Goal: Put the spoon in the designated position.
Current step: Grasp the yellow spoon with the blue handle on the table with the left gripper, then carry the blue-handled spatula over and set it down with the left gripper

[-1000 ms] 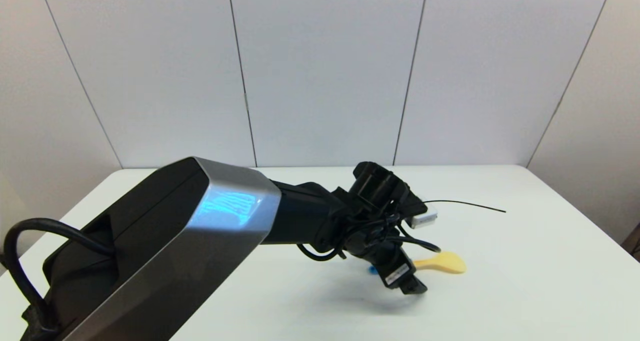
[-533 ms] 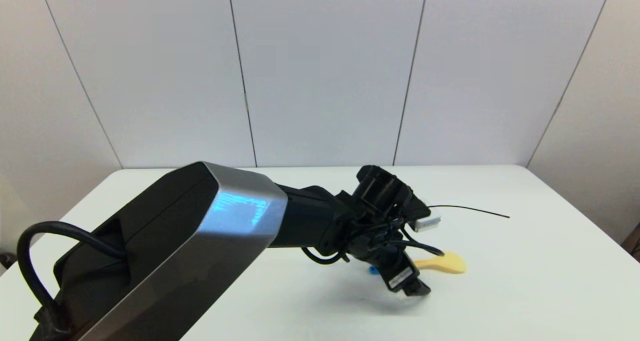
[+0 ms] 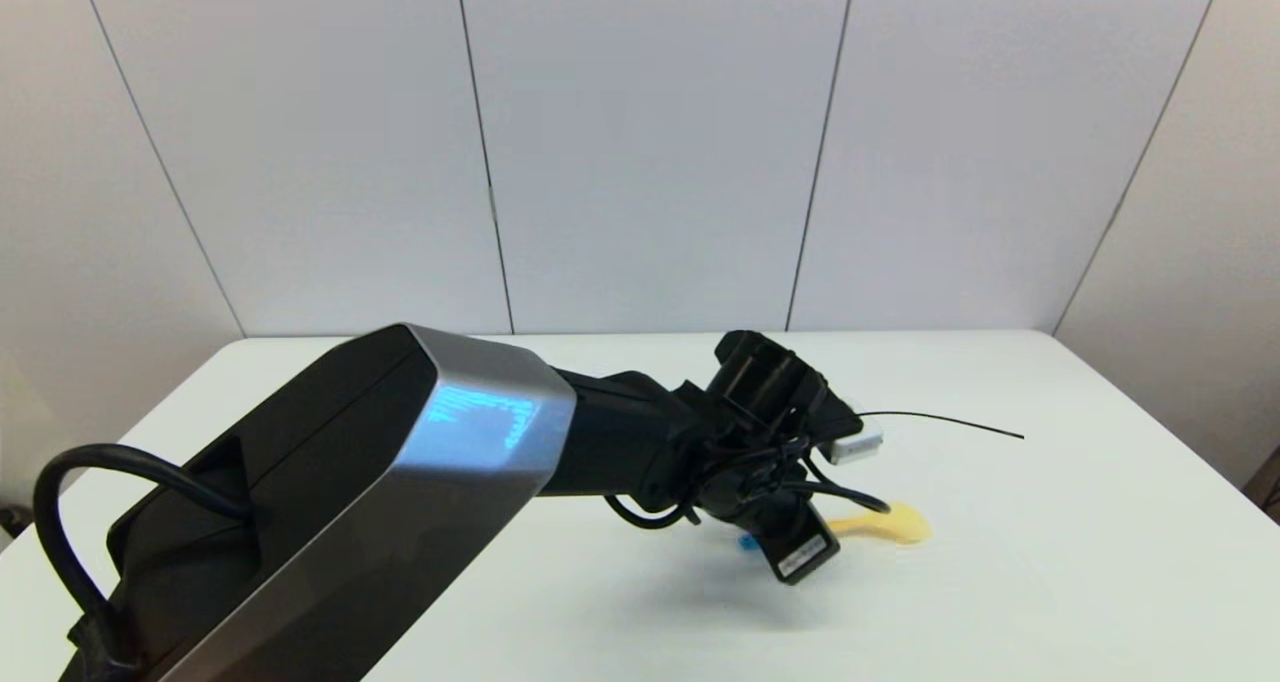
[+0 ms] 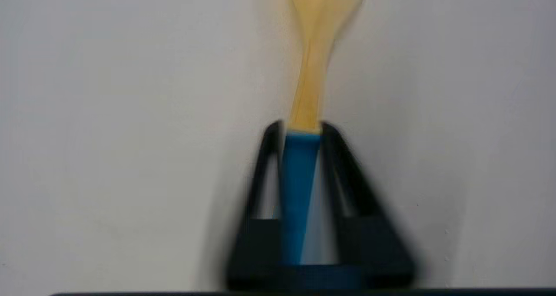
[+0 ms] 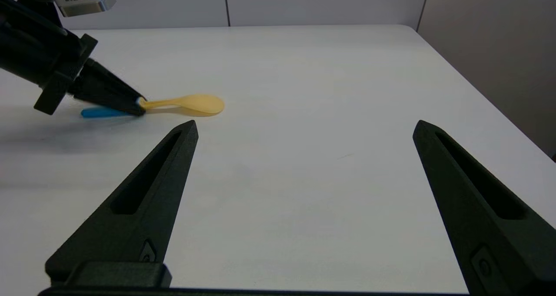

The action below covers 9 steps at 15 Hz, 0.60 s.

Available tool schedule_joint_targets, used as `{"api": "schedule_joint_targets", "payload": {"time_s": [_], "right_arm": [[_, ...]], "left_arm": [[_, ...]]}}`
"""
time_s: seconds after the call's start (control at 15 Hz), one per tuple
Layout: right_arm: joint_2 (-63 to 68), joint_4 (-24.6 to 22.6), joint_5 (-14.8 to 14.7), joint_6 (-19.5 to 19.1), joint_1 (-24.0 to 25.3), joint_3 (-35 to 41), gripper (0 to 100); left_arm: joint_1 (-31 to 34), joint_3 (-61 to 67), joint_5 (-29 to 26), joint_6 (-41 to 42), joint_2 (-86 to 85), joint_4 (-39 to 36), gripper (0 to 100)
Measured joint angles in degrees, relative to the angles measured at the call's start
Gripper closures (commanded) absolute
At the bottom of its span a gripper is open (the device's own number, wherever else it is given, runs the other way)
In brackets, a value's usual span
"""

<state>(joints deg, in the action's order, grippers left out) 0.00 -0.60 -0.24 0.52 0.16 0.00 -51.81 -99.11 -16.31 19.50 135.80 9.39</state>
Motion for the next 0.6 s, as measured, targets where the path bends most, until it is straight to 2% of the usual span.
{"api": "schedule_joint_targets", "payload": {"time_s": [0.6], "right_arm": [[0.0,0.02,-0.05,-0.01,0.0,0.0,0]], "left_arm": [[-0.01,-2.62,0.28,-1.1,-1.4,0.2,100]]}}
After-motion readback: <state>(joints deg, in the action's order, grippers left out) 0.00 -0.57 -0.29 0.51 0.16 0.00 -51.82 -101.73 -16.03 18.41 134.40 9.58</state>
